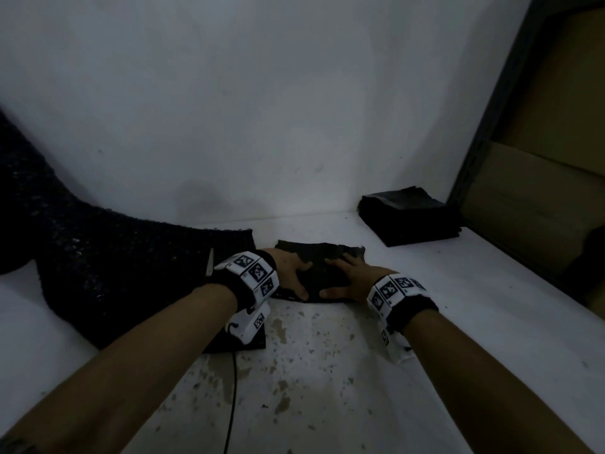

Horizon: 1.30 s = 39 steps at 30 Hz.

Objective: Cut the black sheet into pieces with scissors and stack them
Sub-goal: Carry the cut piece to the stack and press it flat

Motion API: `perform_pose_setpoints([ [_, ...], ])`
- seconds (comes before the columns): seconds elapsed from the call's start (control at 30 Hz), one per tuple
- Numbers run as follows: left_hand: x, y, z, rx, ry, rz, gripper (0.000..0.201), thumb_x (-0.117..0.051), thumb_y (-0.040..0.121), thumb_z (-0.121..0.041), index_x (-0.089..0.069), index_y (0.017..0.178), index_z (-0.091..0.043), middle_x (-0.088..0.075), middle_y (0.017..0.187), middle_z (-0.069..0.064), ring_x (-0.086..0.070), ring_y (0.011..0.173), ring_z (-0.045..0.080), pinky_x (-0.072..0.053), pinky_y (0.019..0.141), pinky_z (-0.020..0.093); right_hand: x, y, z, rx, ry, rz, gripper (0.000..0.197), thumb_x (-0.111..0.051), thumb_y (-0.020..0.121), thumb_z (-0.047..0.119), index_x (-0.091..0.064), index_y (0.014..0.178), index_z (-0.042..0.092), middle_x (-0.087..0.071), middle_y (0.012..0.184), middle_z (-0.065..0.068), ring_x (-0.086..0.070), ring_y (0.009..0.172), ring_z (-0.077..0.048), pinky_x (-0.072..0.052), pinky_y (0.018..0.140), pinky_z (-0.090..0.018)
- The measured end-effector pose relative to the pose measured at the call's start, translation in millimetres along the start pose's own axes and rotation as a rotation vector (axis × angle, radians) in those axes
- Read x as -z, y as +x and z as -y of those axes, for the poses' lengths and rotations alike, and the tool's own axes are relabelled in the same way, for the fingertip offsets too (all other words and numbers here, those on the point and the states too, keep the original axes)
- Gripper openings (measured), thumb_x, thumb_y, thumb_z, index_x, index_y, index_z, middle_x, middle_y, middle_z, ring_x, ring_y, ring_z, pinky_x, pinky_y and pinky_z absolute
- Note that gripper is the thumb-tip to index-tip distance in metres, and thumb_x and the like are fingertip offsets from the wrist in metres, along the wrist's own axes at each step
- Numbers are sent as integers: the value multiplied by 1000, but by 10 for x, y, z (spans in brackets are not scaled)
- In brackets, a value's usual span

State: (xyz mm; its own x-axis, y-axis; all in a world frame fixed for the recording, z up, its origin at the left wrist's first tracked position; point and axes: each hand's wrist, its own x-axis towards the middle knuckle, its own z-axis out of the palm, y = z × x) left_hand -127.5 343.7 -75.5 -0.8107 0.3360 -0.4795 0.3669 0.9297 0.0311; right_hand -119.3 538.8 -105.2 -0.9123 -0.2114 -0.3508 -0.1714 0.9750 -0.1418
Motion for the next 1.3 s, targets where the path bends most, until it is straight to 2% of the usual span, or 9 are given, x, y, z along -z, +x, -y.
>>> perform_pose_setpoints([
  [0.17, -24, -14, 127, 22, 79, 41, 103, -56, 84, -72, 1, 159, -30, 2, 167, -1, -14, 151, 25, -23, 120, 44, 306, -158, -117, -54, 2, 65, 94, -77, 74, 61, -26, 152, 47, -26, 162, 2, -34, 144, -26, -36, 113, -40],
  [0.33, -56, -26, 123, 16, 35, 16, 103, -60, 84, -69, -2, 159, -28, 0, 167, -2, -14, 151, 24, -22, 120, 41, 377, -289, -207, -220, -69, 4, 77, -82, 78, 42, -46, 143, 23, -53, 142, -8, -53, 127, -27, -46, 100, -37],
  [0.43, -57, -29, 113, 18, 51, 3, 103, -59, 84, -69, -3, 159, -27, 0, 167, -2, -13, 152, 23, -20, 121, 41, 357, -352, -121, -270, 98, -72, 51, -72, 90, 32, -54, 130, 7, -60, 128, -14, -62, 117, -30, -52, 98, -37],
  [0.53, -81, -43, 123, 12, 32, -12, 103, -60, 84, -68, -4, 159, -28, 0, 167, -2, -13, 152, 21, -19, 122, 40, 342, -364, -32, -294, 354, -93, 40, -69, 91, 42, -57, 116, 13, -61, 111, -11, -64, 110, -30, -55, 93, -38],
  [0.73, -117, -49, 154, 6, -39, -43, 101, -62, 84, -67, -6, 159, -27, -2, 167, -4, -12, 152, 19, -17, 120, 37, 385, -349, -32, -322, 821, -130, 25, -75, 88, 11, -51, 89, 6, -57, 78, -9, -57, 63, -17, -46, 38, -21],
  [0.8, -101, -40, 147, 21, -78, -65, 99, -63, 84, -65, -13, 159, -24, -10, 166, 0, -16, 151, 20, -18, 120, 36, 414, -314, -35, -317, 923, -171, 32, -76, 86, 9, -47, 98, 4, -58, 85, -14, -61, 67, -22, -52, 43, -24],
  [0.9, -54, 5, 119, 50, -174, -117, 90, -68, 85, -58, -31, 155, -14, -36, 157, 8, -38, 140, 24, -35, 112, 32, 464, -252, -58, -263, 1086, -210, 42, -78, 83, 6, -50, 114, -1, -62, 108, -22, -67, 91, -32, -63, 71, -45],
  [1.13, 82, 177, -28, 103, -807, -309, 85, -52, 86, -73, -45, 147, -15, -53, 143, 8, -54, 126, 28, -43, 99, 27, 759, -152, -184, 11, 1408, -423, 15, -58, 89, -7, -67, 95, 4, -67, 90, -20, -64, 85, -33, -59, 70, -41],
  [1.3, 274, 339, -107, 87, -1540, -292, 53, -74, 84, -48, -59, 118, -10, -67, 120, 11, -67, 108, 32, -56, 92, 41, 1002, -99, -500, 91, 1574, -505, 18, -56, 90, -9, -67, 93, 4, -67, 79, -16, -65, 67, -28, -53, 53, -29],
])
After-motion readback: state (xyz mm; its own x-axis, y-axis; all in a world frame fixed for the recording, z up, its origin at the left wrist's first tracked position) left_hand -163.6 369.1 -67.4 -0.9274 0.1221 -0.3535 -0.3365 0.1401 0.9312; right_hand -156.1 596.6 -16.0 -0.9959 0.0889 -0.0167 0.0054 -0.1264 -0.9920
